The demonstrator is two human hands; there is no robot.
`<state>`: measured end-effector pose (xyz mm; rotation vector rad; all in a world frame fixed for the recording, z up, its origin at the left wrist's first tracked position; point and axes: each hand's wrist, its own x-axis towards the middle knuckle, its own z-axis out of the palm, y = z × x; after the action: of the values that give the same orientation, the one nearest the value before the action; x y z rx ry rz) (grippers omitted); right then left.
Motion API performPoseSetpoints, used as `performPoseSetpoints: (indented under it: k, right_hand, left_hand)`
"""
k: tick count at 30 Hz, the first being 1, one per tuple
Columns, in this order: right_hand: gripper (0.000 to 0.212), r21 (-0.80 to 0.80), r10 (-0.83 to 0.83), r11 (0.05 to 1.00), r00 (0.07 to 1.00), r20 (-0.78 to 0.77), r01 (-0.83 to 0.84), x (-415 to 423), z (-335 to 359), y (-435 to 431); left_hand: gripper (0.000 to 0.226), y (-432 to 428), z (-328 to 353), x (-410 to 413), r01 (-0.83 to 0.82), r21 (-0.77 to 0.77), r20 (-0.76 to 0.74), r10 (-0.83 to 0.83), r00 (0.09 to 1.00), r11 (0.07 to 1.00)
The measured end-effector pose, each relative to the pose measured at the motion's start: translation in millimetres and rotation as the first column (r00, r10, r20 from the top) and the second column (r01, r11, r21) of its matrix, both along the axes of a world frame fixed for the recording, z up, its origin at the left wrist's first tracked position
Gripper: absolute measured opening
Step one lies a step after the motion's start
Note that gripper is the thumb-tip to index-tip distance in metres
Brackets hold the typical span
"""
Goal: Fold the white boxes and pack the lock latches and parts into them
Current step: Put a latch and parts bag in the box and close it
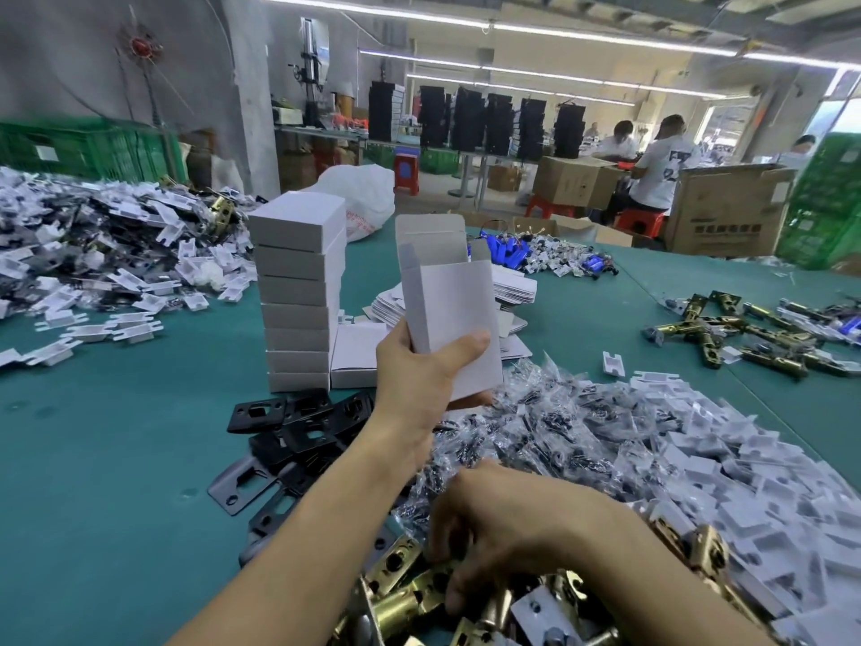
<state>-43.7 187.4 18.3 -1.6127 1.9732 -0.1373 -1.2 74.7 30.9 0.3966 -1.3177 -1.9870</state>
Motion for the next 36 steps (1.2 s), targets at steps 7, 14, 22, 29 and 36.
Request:
performPoseSetpoints:
  k: [7, 14, 22, 29, 36]
  right_hand:
    - [0.033, -0.107, -0.074, 0.990, 0.978, 0.196, 0.096, -12.9, 8.3, 10.1]
    - [0.034, -0.307, -0.294, 0.802, 0.785, 0.545, 0.513, -40.7, 30.9, 48.1]
    - [0.028, -0.724, -0.370, -0.045, 0.661, 0.652, 0.689, -51.1, 42.1, 80.1]
    - [0.024, -0.848, -0.180, -0.136, 0.829, 0.529, 0.512, -46.5, 60.6, 81.1]
    - [0.030, -0.897, -0.298, 0.097, 0.873, 0.387, 0.431, -48.4, 66.1, 85.6]
  left_hand:
    - [0.030, -4.2, 7.2, 2.1, -0.012, 0.035, -0.048, 0.014, 0.999, 0.999]
    - [0.029, -5.3, 7.7, 2.3, -0.033, 0.002, -0.066, 0.033, 0.997, 0.999]
    - [0.029, -5.7, -7.3, -1.1, 0.000, -0.162, 0.035, 0.006, 0.999, 0.987]
    - [0.044, -3.3, -26.3, 1.5, 0.499, -0.333, 0.496, -0.301, 0.814, 0.800]
    - [0.044, -3.4, -33.9, 0.2, 0.535, -0.289, 0.493, -0.356, 0.794, 0.793]
